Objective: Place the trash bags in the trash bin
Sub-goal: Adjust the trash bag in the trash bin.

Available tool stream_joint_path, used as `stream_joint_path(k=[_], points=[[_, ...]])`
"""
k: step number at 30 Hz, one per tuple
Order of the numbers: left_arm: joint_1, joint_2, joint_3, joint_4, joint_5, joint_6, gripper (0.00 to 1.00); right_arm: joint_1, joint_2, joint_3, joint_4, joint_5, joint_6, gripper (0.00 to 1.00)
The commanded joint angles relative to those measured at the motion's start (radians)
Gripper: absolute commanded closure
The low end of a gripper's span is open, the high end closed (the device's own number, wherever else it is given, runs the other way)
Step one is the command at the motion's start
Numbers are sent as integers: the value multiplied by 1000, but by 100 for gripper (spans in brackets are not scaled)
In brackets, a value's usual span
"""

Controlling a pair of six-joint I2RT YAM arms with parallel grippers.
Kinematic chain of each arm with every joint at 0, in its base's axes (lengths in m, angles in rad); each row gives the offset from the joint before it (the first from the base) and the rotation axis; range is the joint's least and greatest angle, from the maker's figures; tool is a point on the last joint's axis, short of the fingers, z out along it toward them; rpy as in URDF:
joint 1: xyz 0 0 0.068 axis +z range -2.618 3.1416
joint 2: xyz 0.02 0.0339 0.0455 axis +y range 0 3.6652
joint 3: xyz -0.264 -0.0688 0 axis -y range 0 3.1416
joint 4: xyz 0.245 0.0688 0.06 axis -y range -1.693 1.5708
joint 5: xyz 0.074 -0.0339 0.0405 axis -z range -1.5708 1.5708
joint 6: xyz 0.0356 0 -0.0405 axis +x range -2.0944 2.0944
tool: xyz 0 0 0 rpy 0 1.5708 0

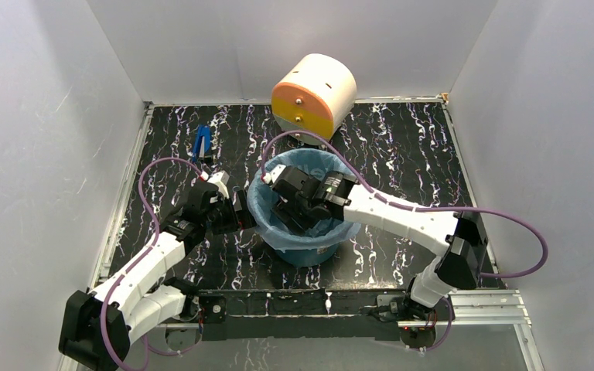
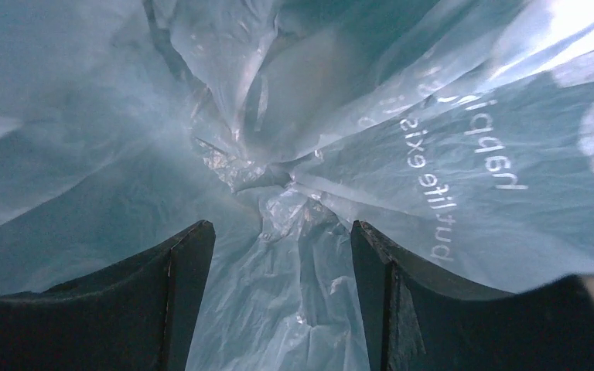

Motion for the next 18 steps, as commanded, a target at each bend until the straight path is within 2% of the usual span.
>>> stream_joint_path(k=[1,18], points=[[1,-14,37,-14,-2,12,4,2,-16,-68,64,-9,14,25],[1,3,61,-21,6,19,4,-24,74,-195,131,-133,-33,22]])
